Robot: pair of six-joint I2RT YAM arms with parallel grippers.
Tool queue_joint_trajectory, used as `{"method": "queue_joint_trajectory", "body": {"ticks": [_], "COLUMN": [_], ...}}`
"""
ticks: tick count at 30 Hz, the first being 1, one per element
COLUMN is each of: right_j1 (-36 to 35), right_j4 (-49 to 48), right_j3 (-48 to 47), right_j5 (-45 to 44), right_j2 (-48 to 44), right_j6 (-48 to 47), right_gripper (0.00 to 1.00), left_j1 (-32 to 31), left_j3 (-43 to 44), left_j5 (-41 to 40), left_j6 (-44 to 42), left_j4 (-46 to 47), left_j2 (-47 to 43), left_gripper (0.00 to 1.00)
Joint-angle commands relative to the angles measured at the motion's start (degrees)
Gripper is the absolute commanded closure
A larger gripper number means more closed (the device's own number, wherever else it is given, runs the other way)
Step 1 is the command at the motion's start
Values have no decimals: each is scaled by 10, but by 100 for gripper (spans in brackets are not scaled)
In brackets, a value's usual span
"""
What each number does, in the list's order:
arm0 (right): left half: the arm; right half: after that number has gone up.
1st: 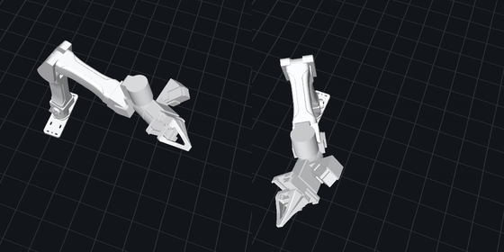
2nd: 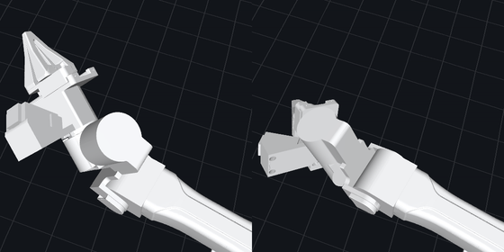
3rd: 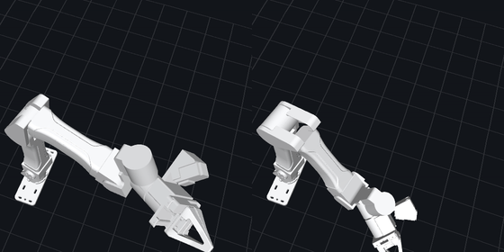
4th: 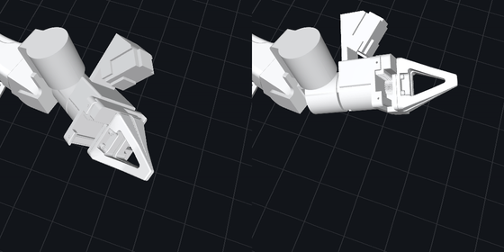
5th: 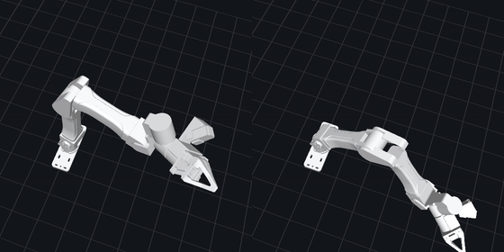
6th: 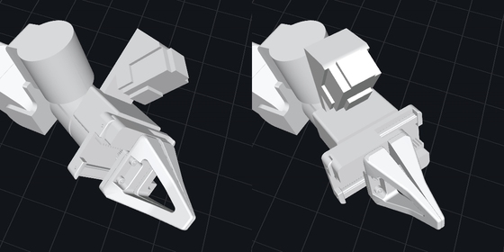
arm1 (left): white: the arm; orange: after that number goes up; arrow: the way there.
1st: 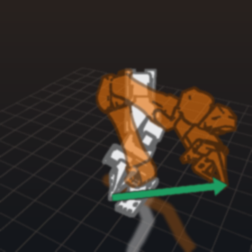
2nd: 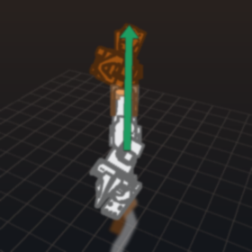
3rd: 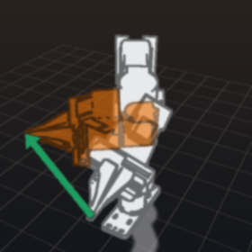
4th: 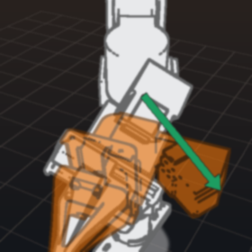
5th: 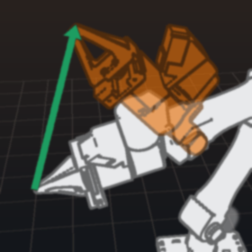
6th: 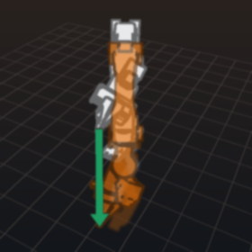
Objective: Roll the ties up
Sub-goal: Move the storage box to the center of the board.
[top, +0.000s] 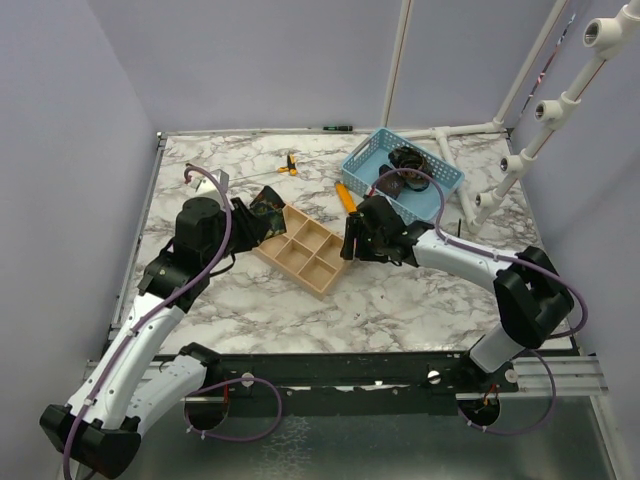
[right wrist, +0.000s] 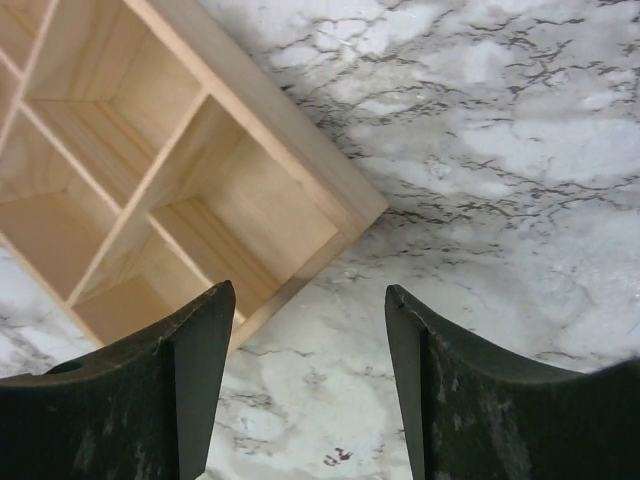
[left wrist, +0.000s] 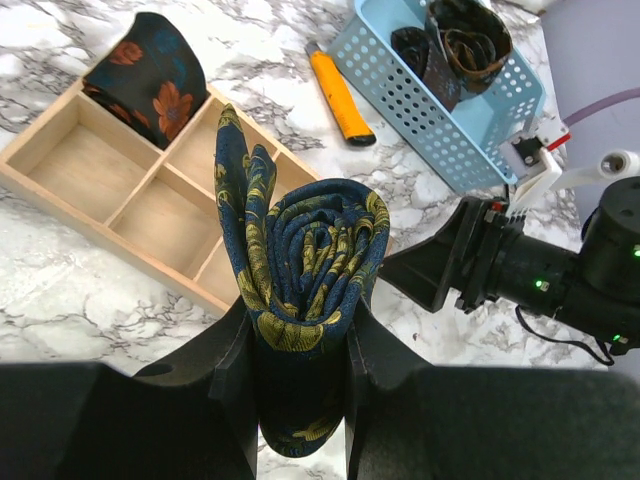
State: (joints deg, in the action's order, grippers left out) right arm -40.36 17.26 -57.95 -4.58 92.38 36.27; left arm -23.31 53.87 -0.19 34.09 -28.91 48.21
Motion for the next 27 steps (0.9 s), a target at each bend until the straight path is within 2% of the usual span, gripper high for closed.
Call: {"method": "queue_joint_trajectory", "body": {"ticks": [1,5,8,13,16,19,22,27], "right_j1": [-21,-63,-96,-112,-112,-111,-111,-105], "right_j4": [-3,18,55,62,75,78,95,139], "right_j3": [-5,-19,-17,-7,-38,-35,4,65], "right_j5": [15,-16,-56,-94,-88,-93,-122,-126], "right_j2": [-19,-14,-8,16,61,86,63,-16], "right_j6": [39,73,141,211,204,185,155,82], "right_gripper": [34,34,35,35,38,54,62,63], "left_j1": [3,2,3,2,2,2,2,1], "left_j3": [-26,-27,-29,-35,-33,-32,-35,-40], "left_j5": [51,56,55,56,60,61,72,110], "left_j6": [4,3,1,7,8,7,6,-5], "left_j4": [44,45,45,45,45,45,45,46], "left_j2": [-14,-21,-28,-31,-33,-35,-39,-28], "left_gripper": [100,100,100,100,100,100,100,100]}}
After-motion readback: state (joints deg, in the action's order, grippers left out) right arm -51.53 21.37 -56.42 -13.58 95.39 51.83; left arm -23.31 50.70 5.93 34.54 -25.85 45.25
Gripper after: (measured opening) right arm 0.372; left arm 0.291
